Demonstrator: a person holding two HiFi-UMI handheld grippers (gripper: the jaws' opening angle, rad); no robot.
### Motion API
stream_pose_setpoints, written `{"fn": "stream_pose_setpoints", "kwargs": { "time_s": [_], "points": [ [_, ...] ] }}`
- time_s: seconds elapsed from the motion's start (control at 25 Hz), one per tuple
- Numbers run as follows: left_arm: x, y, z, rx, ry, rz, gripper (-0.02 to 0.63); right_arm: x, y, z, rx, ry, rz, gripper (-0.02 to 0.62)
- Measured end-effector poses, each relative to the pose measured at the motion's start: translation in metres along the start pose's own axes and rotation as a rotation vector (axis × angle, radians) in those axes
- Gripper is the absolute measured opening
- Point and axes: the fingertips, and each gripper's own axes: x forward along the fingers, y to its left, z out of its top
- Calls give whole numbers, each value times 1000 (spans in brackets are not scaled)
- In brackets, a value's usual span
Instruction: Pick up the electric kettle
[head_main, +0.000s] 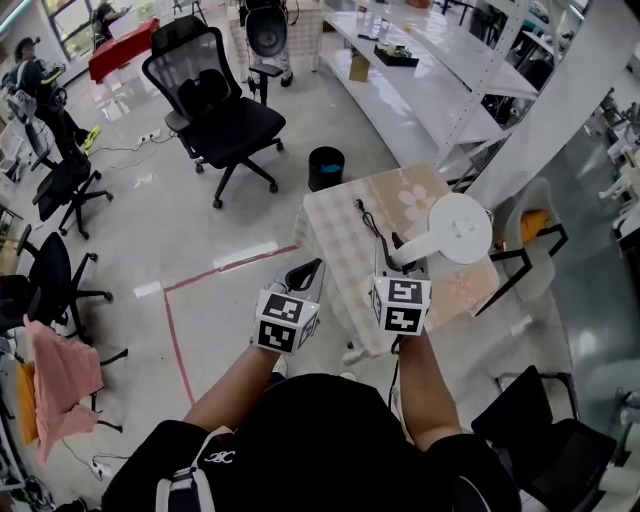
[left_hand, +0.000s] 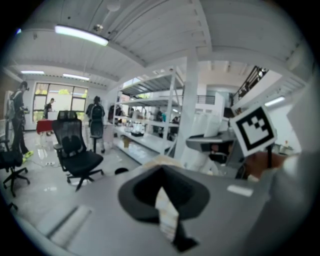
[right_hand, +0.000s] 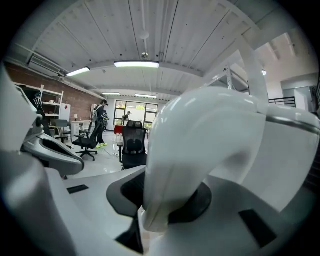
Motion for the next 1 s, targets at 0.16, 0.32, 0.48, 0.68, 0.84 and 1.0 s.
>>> {"fn": "stream_pose_setpoints", "kwargs": {
  "time_s": [0.16,0.32,0.48,0.68,0.84,1.0],
  "points": [
    [8,-6,10,12,-10,-34,-3,-13,8,7,24,-30,40,81],
    [13,-9,20,23,-26,-51,-3,-16,14,1,47,-29,50,81],
    [12,-17,25,62,-25,-61,-3,-18,17,-6,46,-20,33,81],
    [12,-24,29,72,-17,-76,-3,-24,14,-6,72,-23,26,81],
    [12,-28,26,73,-5,-91,-3,-27,13,-4,91,-52,23,80],
    [17,-32,26,75,-6,-96,-3,-25,9,-4,102,-52,22,81]
  ]
}}
